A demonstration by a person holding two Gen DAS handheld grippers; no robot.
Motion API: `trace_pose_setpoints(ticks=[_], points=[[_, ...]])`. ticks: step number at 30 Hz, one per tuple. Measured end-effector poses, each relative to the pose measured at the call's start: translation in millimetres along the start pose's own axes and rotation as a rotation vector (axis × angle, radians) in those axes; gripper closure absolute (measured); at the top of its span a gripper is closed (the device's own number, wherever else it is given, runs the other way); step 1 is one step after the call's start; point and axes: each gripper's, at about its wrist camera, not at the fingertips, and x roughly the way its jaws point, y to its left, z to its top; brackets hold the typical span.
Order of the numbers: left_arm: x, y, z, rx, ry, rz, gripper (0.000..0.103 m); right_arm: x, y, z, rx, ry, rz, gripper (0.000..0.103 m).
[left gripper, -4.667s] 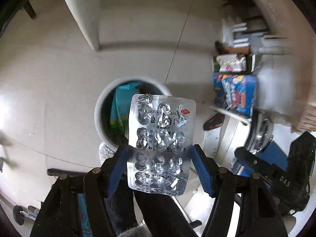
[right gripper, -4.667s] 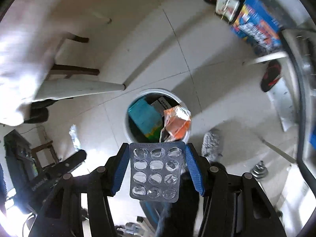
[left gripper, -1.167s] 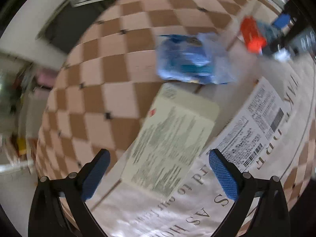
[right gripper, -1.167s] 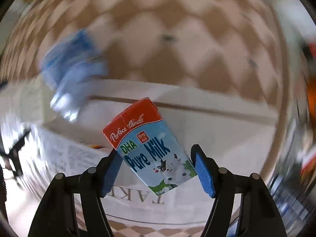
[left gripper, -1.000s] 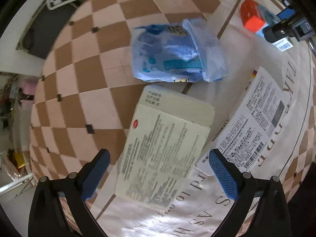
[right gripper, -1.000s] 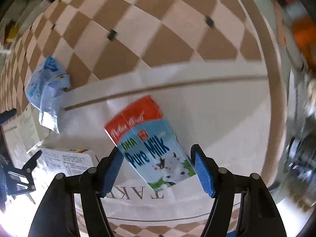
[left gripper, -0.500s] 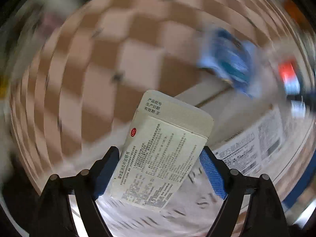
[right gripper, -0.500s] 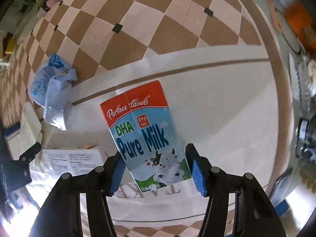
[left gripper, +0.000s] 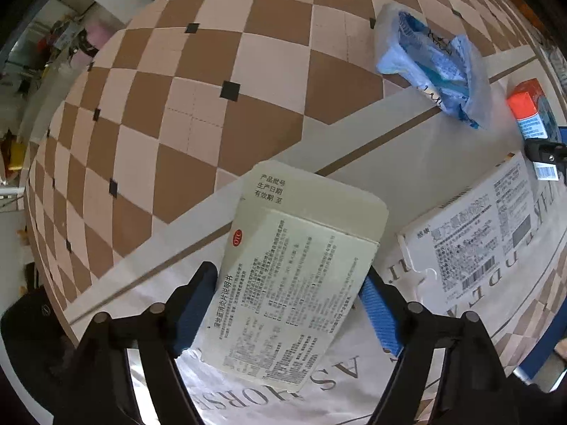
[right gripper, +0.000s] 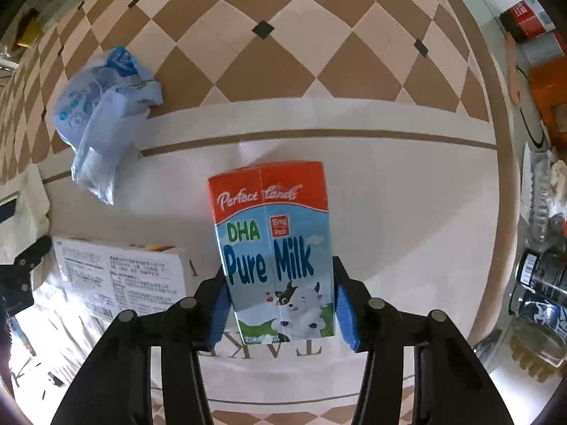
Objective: Collect trash
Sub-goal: 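Grasp the white medicine box with the left gripper while the right grasps the DHA Pure Milk carton, then carry the medicine box and milk carton over the bin and open both grippers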
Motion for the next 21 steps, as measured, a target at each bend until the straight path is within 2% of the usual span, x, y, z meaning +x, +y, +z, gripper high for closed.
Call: trace_pose_setpoints(ticks=[1,2,4,8,10,13,16,17,21], points=[[-3.4,-0.1,-3.8,-0.016,-0.010,0.002,0.025,-3.4,3.3,-2.1,0.002,-0.012,0.000,0.051],[-4.3,10.1,-22.5,-0.030,-0.021,0.004,0.025,-7.5,3.8,-4.0,0.010,-0.023,0.009,0.051],[-18.7,13.3,-29.1,-0.076,-0.056,0.009,0.025,-27.7,20.8,-24.3,0.025,-0.045,0.023,0.051],[-58.9,14.3,-58.4,-0.182,-0.148,0.042,0.025,-60.9,19.4,-45.8,0.037,-0.122,0.062,0.051],[-80.2,14.5,-78.5,-0.226,-0.189,0.048,0.025,-77.2,27.7,-58.9,0.023,-0.165,0.052,0.051],[-110.9,15.3,-112.3,-0.289,-0.256,0.066,0.025,-101.1,45.6,-92.4,0.011,-0.230,0.052,0.051],[-131.6,15.8,-161.0,-0.356,-0.313,0.053,0.025,-114.5,72.7,-146.1,-0.004,-0.311,0.062,0.051],[-127.3,26.1,-179.6,-0.369,-0.327,0.045,0.025,-120.6,82.3,-165.9,-0.010,-0.341,0.069,0.051],[-135.1,29.1,-250.3,-0.396,-0.386,0.025,0.025,-115.9,120.3,-259.4,-0.015,-0.422,0.098,0.051]])
